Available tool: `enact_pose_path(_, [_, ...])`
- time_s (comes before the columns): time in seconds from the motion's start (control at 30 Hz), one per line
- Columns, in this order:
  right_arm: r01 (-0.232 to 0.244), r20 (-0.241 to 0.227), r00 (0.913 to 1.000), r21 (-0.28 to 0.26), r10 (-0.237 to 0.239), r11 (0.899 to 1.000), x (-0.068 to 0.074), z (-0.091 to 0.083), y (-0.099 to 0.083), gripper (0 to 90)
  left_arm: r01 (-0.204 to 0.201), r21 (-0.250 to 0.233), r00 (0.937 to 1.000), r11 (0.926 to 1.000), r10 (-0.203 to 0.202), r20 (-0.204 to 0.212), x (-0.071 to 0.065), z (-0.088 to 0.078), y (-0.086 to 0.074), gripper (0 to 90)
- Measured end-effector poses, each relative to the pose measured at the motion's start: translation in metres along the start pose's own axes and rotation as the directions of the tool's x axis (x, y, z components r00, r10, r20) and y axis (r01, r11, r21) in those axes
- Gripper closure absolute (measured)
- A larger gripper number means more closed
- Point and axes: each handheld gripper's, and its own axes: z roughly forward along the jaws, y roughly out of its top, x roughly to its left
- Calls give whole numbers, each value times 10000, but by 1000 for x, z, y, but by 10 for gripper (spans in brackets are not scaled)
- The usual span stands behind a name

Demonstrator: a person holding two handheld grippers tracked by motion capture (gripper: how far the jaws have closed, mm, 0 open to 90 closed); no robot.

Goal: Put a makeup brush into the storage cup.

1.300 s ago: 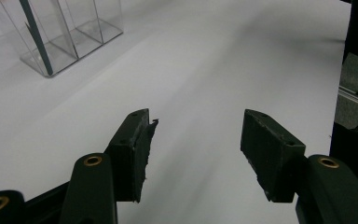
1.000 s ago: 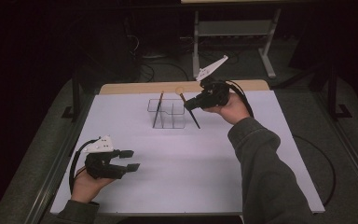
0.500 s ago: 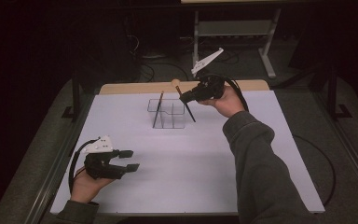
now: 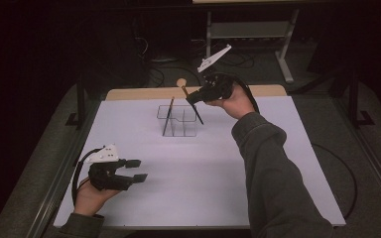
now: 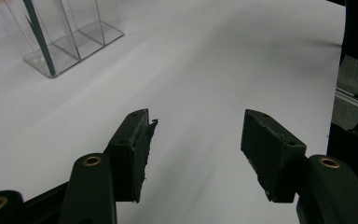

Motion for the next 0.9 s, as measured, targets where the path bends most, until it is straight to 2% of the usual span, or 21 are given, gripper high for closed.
enact_pose_path(0.9, [-64,203,9998,41,63,10000,-20,25,33,831,65,-3,10000,10000,-65,6,2,-1,-2,416])
